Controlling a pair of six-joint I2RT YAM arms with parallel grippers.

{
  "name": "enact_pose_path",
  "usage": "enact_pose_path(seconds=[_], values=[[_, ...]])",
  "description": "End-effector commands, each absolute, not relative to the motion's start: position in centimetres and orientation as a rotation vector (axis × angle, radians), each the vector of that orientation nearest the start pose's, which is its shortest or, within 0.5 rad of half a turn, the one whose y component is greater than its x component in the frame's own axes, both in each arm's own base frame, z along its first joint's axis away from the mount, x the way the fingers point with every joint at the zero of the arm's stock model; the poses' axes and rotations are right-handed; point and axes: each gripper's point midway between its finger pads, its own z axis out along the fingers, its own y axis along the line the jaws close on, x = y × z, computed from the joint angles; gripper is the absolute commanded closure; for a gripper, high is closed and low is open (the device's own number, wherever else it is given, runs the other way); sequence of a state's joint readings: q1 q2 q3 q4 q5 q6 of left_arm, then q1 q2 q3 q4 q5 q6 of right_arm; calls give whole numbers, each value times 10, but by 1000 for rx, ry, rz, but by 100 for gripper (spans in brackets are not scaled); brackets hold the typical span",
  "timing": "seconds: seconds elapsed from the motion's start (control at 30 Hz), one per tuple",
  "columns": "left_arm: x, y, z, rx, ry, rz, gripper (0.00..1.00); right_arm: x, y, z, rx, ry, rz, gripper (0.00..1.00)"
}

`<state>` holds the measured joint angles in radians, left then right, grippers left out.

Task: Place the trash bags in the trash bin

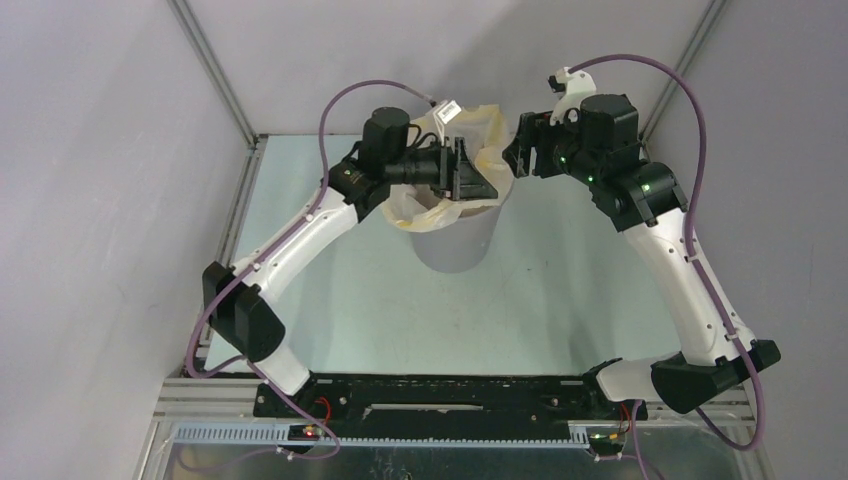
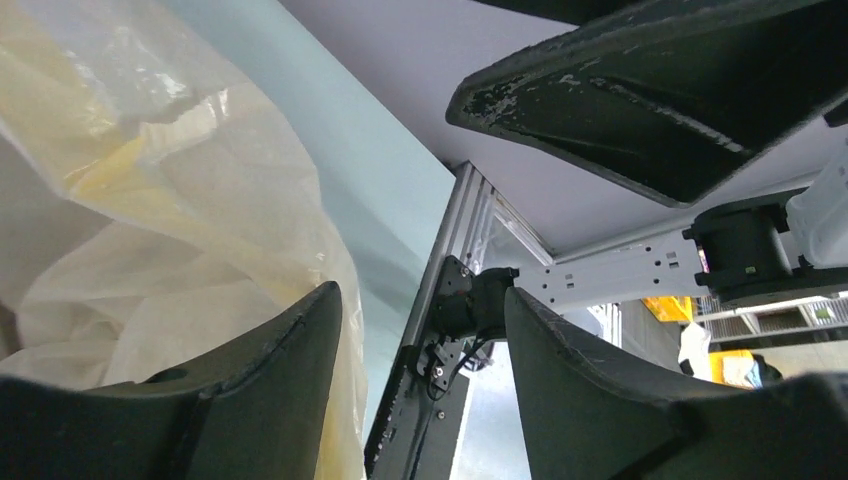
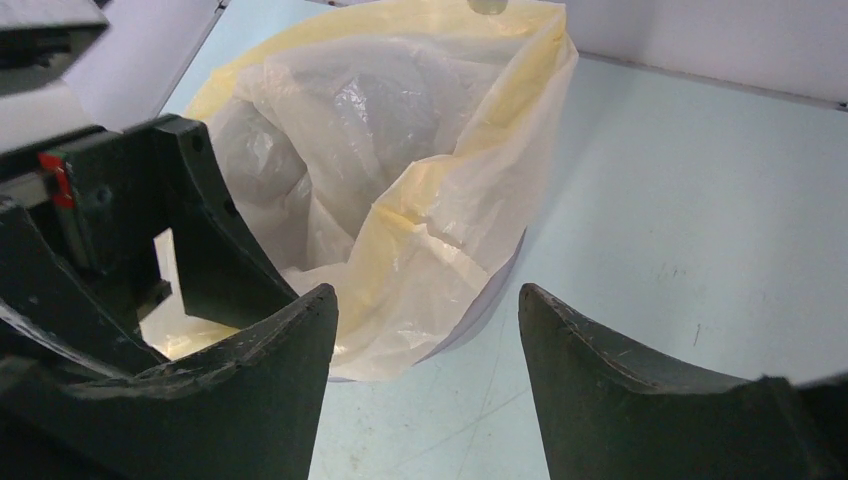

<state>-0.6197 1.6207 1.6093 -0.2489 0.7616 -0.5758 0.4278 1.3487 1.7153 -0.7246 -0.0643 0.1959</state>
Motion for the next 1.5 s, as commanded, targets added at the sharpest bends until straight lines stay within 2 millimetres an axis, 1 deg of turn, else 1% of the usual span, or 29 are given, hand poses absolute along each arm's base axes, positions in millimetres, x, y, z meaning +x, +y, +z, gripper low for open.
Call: enact_pose_path(seconds=[0.0,0.13,0.27,0.4,0.6,0.7,0.73,0.77,0.83,0.87,0.93,1.0,1.03,1.13,1.23,1.3,1.37,1.4,1.47], values=[[281,-384,350,707,1924,-1510,34,345,180,398,-264,1917,504,30],[277,-391,341,725,1944,-1497,35,347,176,398,-233,1925,482,30],[271,-401,337,751,1949,-1504,35,348,172,403,-215,1908,482,29],[266,-408,333,772,1948,-1494,35,352,172,401,-205,1912,488,29],[252,-415,325,826,1939,-1465,35,360,177,398,-217,1948,514,31],[243,-419,321,852,1937,-1457,34,362,181,398,-210,1960,523,31],[242,-419,320,858,1936,-1455,34,364,180,398,-199,1961,516,30],[240,-421,317,861,1939,-1452,34,365,180,397,-187,1962,508,26],[240,-426,313,861,1940,-1450,35,367,179,397,-159,1965,488,10],[237,-428,313,868,1938,-1450,36,369,176,397,-135,1965,478,8],[233,-430,319,881,1899,-1415,37,371,167,398,-76,1953,446,8],[224,-424,337,888,1834,-1387,34,368,158,404,-33,1912,442,8],[220,-421,346,874,1810,-1406,32,366,154,407,-19,1891,452,8],[210,-405,368,843,1783,-1421,30,361,148,414,-11,1856,474,8],[206,-384,389,796,1757,-1380,27,360,147,413,-18,1861,471,8],[208,-369,406,743,1730,-1390,26,361,148,411,-20,1866,471,8],[216,-355,422,680,1711,-1414,26,360,156,411,-54,1869,506,8],[220,-348,426,656,1707,-1411,26,360,160,411,-68,1872,521,8],[236,-332,429,591,1714,-1363,26,361,166,411,-82,1879,523,9]])
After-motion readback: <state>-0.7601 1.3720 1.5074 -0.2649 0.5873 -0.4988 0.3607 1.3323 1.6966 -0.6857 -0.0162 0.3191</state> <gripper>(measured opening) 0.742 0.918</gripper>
